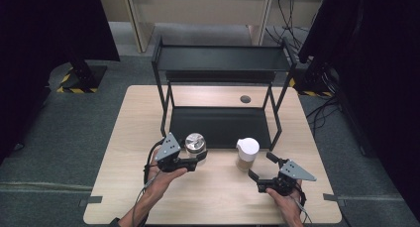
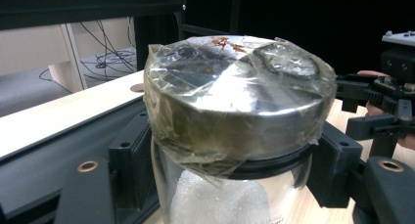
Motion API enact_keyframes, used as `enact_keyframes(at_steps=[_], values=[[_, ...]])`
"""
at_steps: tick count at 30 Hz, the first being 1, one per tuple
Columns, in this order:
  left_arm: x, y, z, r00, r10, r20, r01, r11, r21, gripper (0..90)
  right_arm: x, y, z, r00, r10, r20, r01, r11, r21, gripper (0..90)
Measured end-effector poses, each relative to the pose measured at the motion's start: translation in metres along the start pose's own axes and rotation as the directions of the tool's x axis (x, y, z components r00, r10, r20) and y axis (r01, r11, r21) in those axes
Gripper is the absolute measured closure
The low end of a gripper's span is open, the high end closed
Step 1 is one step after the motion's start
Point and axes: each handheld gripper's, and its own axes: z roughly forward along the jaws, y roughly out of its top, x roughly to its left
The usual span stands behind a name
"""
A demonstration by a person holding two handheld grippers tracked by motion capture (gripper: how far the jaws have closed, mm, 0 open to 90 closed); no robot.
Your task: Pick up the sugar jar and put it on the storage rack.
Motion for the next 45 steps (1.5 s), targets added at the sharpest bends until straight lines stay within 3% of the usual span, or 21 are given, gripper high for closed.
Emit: enact_keyframes(at_steps=[10,13,35,45], values=[[0.009,0.034,-0.002,0.9999,0.008,0.011,-0.008,1.0000,-0.006,31.2,0.000,0.000,0.000,1.0000,0.003,0.000,-0.003,1.000,-0.001,0.6],[0.012,0.044,-0.003,0.9998,-0.008,0.016,0.009,0.9999,-0.010,31.2,0.000,0.000,0.000,1.0000,0.003,-0.001,-0.003,1.000,0.000,0.6],[0.027,0.129,-0.005,1.0000,0.007,-0.005,-0.007,0.9999,0.015,31.2,0.000,0.000,0.000,1.0000,0.006,-0.003,-0.006,1.000,0.001,0.6],[0.031,0.158,-0.001,0.9996,0.011,-0.026,-0.010,0.9997,0.024,31.2,-0.001,0.000,0.000,1.0000,0.006,-0.003,-0.006,1.000,0.000,0.6]])
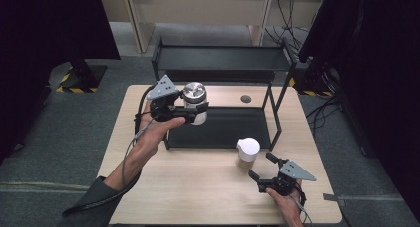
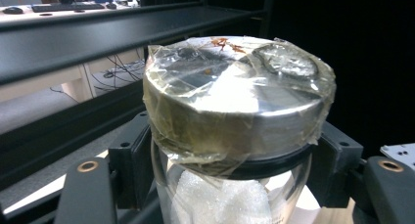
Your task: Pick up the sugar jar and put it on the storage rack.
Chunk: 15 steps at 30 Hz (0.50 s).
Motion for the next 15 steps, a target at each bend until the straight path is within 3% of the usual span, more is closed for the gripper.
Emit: enact_keyframes(at_steps=[15], values=[[0.011,0.043,-0.009,0.9982,-0.016,-0.059,0.016,0.9998,-0.008,31.2,0.000,0.000,0.000,1.0000,0.006,0.000,-0.006,1.000,0.001,0.6]])
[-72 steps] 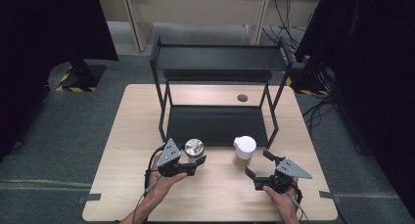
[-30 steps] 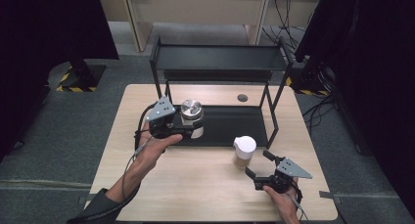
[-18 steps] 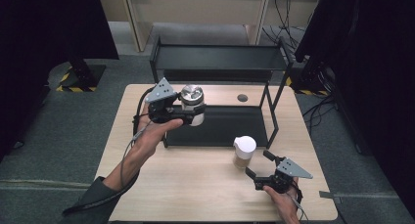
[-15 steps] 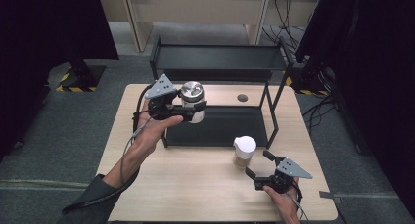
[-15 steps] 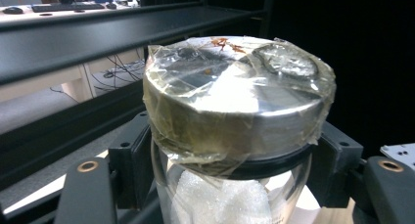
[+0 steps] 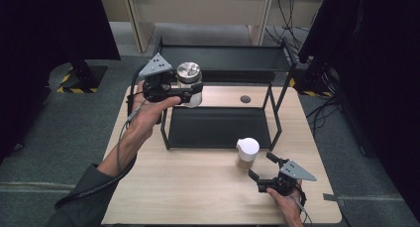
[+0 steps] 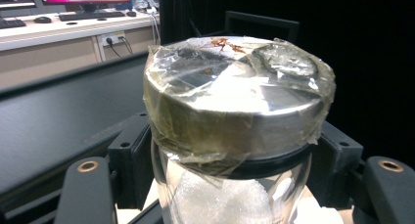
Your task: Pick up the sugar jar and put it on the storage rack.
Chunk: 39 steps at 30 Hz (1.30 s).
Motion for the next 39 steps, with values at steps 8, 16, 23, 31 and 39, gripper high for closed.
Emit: enact_keyframes(at_steps=[8,16,23,31,39], values=[[0.004,0.018,0.002,0.9996,-0.008,-0.028,0.008,0.9999,0.011,31.2,-0.001,0.000,0.000,1.0000,0.001,0.000,-0.001,1.000,0.001,0.6],[0.001,0.036,0.007,0.9984,-0.009,-0.055,0.010,0.9999,0.007,31.2,-0.001,0.000,0.000,1.0000,0.003,-0.001,-0.003,1.000,0.001,0.6],[0.002,0.048,0.017,0.9959,-0.014,-0.090,0.014,0.9999,-0.001,31.2,-0.001,0.000,0.000,1.0000,0.002,-0.003,-0.002,1.000,0.001,0.6],[0.003,0.057,0.031,0.9903,-0.017,-0.138,0.016,0.9998,-0.009,31.2,-0.001,0.000,0.000,1.0000,0.002,-0.004,-0.002,1.000,0.001,0.6],[0.006,0.060,0.047,0.9808,-0.025,-0.194,0.022,0.9996,-0.017,31.2,-0.002,-0.001,0.000,1.0000,0.002,-0.007,-0.002,1.000,0.001,0.6]])
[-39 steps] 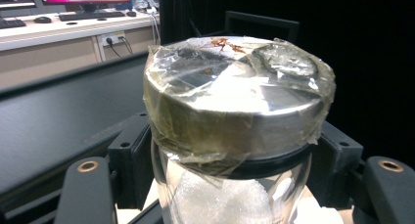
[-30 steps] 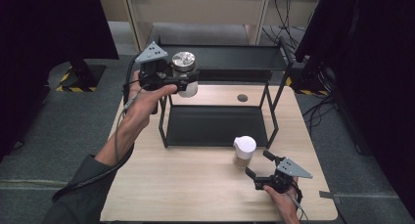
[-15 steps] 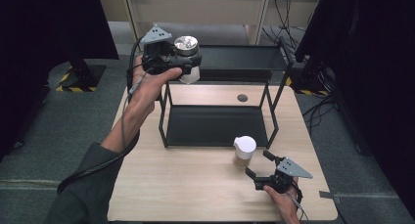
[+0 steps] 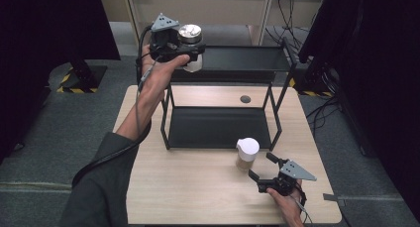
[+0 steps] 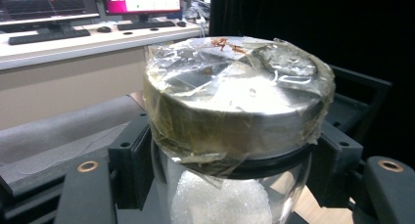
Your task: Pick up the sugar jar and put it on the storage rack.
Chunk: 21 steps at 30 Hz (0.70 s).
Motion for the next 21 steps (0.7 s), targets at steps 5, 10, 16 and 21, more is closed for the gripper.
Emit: enact_keyframes(at_steps=[5,10,16,21], values=[[-0.002,0.001,0.009,0.9997,-0.004,-0.026,0.004,1.0000,0.001,31.2,0.000,0.000,0.000,1.0000,0.002,-0.002,-0.002,1.000,0.002,0.6],[-0.002,0.001,0.015,0.9988,-0.015,-0.046,0.015,0.9998,-0.010,31.2,0.000,0.000,0.000,1.0000,0.001,-0.003,-0.001,1.000,0.001,0.6],[-0.003,0.003,0.023,0.9966,-0.019,-0.080,0.018,0.9998,-0.013,31.2,0.000,0.000,0.000,1.0000,0.001,-0.004,-0.001,1.000,0.002,0.6],[-0.004,0.000,0.032,0.9952,-0.021,-0.095,0.020,0.9997,-0.012,31.2,0.000,0.000,0.000,1.0000,0.001,-0.006,-0.001,1.000,0.002,0.6]])
